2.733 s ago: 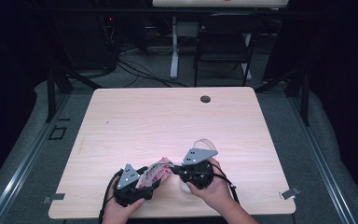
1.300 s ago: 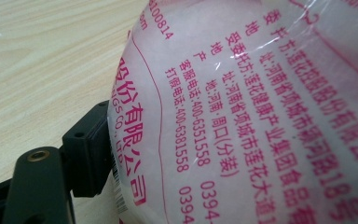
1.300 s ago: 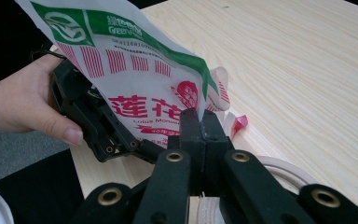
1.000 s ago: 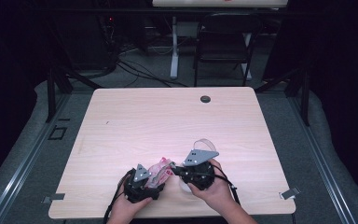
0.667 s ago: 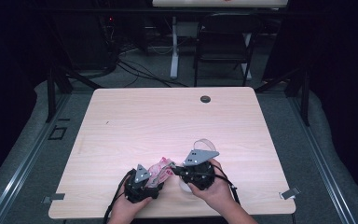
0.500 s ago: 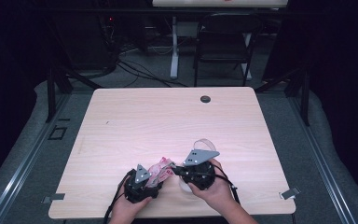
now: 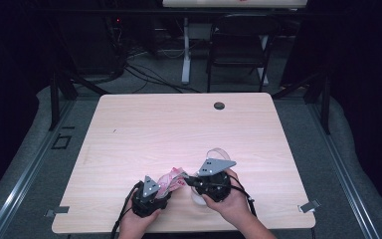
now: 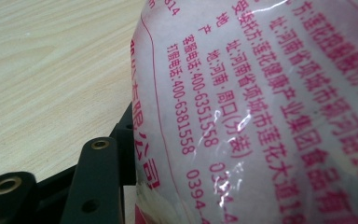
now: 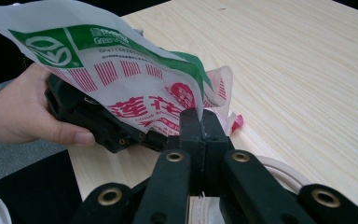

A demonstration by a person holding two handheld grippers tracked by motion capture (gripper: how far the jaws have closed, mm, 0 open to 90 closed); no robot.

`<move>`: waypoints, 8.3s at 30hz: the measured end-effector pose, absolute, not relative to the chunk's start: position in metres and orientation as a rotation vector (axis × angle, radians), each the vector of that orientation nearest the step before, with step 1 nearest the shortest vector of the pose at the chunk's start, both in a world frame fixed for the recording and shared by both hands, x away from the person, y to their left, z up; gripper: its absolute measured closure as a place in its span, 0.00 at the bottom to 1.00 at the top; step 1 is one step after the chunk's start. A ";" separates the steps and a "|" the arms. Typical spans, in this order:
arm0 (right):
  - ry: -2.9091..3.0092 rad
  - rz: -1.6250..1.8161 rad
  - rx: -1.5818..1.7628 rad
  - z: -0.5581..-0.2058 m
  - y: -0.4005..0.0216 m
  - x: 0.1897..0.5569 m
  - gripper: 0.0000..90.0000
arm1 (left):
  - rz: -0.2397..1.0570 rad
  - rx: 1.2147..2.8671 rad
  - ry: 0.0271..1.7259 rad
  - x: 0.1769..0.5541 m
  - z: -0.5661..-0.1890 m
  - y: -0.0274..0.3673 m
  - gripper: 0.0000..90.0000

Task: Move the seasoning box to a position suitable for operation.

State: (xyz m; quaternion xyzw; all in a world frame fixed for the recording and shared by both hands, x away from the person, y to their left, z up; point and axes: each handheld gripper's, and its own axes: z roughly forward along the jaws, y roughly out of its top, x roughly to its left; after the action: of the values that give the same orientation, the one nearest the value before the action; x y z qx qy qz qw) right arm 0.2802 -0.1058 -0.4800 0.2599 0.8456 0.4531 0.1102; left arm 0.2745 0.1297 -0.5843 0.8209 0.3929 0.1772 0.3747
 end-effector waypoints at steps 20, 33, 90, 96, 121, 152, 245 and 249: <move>2.460 1.373 0.747 -0.474 -0.113 0.276 0.98 | 0.575 2.122 0.967 0.269 -0.566 0.129 0.60; 2.425 1.377 0.704 -0.464 -0.122 0.269 0.84 | 0.672 2.148 0.918 0.268 -0.556 0.126 0.61; 2.438 1.104 0.207 -0.436 -0.096 0.259 0.80 | 0.911 2.254 0.766 0.280 -0.538 0.119 0.63; 2.451 1.142 0.242 -0.433 -0.100 0.259 0.94 | 0.926 2.258 0.761 0.281 -0.536 0.119 0.63; 2.458 1.349 0.491 -0.428 -0.116 0.267 1.00 | 1.061 2.264 0.683 0.281 -0.520 0.115 0.64; 2.392 1.444 0.633 -0.439 -0.136 0.264 1.00 | 1.288 2.255 0.566 0.277 -0.514 0.103 0.65; 2.361 1.421 0.654 -0.459 -0.156 0.257 1.00 | 1.656 2.346 0.247 0.268 -0.497 0.086 0.66; 2.361 1.415 0.656 -0.459 -0.157 0.257 1.00 | 1.664 2.342 0.240 0.268 -0.497 0.086 0.66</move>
State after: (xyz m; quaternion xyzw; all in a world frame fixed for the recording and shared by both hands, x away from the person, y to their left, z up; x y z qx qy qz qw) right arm 0.2573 -0.1570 -0.4591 0.2292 0.8243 0.4939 0.1554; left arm 0.2680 0.0858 -0.4971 0.8055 0.0825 0.5725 0.1290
